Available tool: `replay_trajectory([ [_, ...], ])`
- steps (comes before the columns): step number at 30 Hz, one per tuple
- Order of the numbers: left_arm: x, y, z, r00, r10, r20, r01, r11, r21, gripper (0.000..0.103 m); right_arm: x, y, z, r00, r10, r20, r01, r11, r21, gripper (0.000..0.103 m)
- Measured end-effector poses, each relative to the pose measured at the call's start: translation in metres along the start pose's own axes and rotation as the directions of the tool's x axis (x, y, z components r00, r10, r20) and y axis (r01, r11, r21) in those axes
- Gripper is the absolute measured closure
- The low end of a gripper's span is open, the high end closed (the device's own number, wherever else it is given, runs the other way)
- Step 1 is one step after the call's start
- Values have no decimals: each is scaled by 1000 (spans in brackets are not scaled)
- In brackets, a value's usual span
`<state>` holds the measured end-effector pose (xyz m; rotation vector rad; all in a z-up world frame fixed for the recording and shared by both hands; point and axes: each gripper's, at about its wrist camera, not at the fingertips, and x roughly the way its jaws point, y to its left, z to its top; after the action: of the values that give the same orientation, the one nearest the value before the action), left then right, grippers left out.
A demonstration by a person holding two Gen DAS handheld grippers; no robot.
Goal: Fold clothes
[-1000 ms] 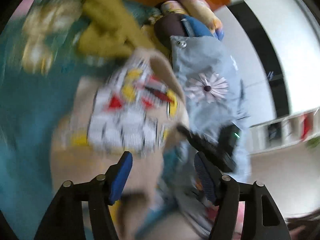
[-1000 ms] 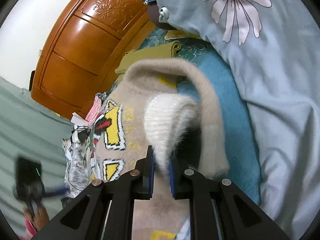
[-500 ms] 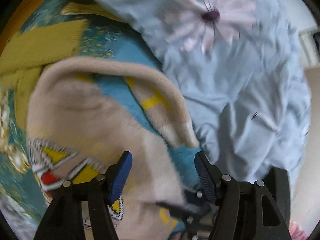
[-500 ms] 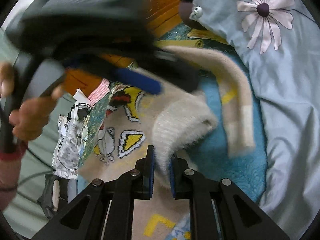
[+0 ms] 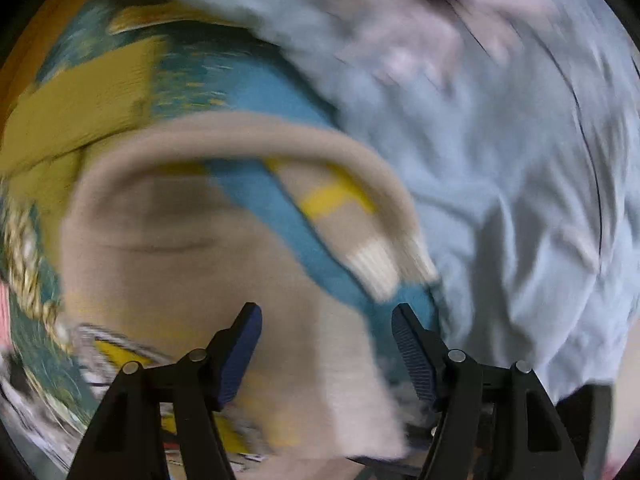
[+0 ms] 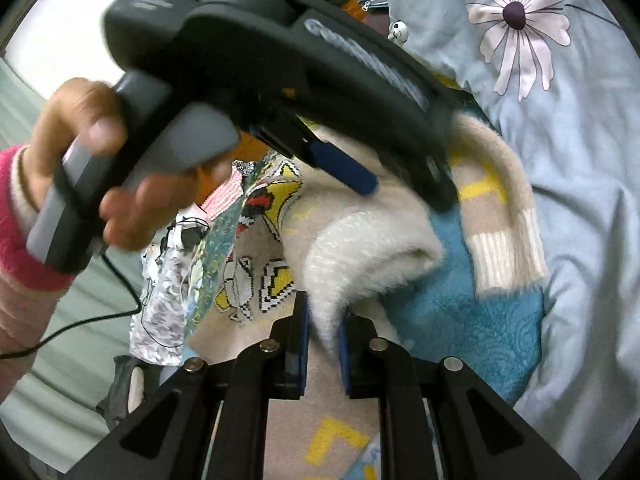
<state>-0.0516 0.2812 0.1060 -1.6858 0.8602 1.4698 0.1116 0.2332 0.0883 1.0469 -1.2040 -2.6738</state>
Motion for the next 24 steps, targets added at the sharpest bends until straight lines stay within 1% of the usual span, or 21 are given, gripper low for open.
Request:
replay_trajectory([
  [2,-18,23,5,997,-12,74,17,997,-70,32,0,-1,0,1000,4,-4,-4,1000,-1,90],
  [3,-27,33,6,993,-1,118,12,996,-91,32,0,-1,1,1000,5,-7,-5,1000,-3,90],
  [5,-45,52,9,978,60,197,-38,993,-113,32,1,-2,1,1000,8,-11,-8,1000,-5,90],
  [7,-56,60,11,958,137,251,-117,989,-94,32,2,-4,2,1000,10,-14,-10,1000,-1,90],
  [8,-57,59,11,946,180,269,-168,983,-70,30,2,-5,2,1000,10,-15,-10,1000,2,90],
  [9,-55,56,14,932,229,282,-226,973,-41,27,2,-5,2,1000,10,-16,-10,1000,4,90],
  [10,-50,55,20,915,284,287,-291,957,-16,27,3,-6,2,1000,10,-17,-10,1000,7,90],
  [11,-41,55,22,893,344,289,-360,933,4,26,3,-7,2,1000,11,-18,-10,1000,9,90],
  [12,-33,59,24,886,371,279,-390,921,12,25,3,-6,1,1000,11,-19,-11,1000,11,90],
  [15,-11,81,25,922,331,199,-335,942,-19,25,9,-3,-1,1000,8,-27,-8,1000,11,90],
  [16,-6,87,25,929,315,193,-312,949,-47,25,11,-2,-2,1000,7,-31,-6,1000,10,90],
  [18,-2,94,25,930,308,201,-294,951,-95,25,14,-1,-2,999,4,-38,-3,1000,8,90],
  [22,0,91,27,928,302,216,-283,952,-114,26,16,0,-3,999,-3,-51,3,1000,-2,90],
  [23,0,91,27,928,301,220,-281,952,-119,32,17,0,-3,999,-4,-53,4,1000,-2,90],
  [24,1,90,28,927,299,224,-278,953,-123,43,17,0,-3,999,-6,-54,6,1000,-1,90],
])
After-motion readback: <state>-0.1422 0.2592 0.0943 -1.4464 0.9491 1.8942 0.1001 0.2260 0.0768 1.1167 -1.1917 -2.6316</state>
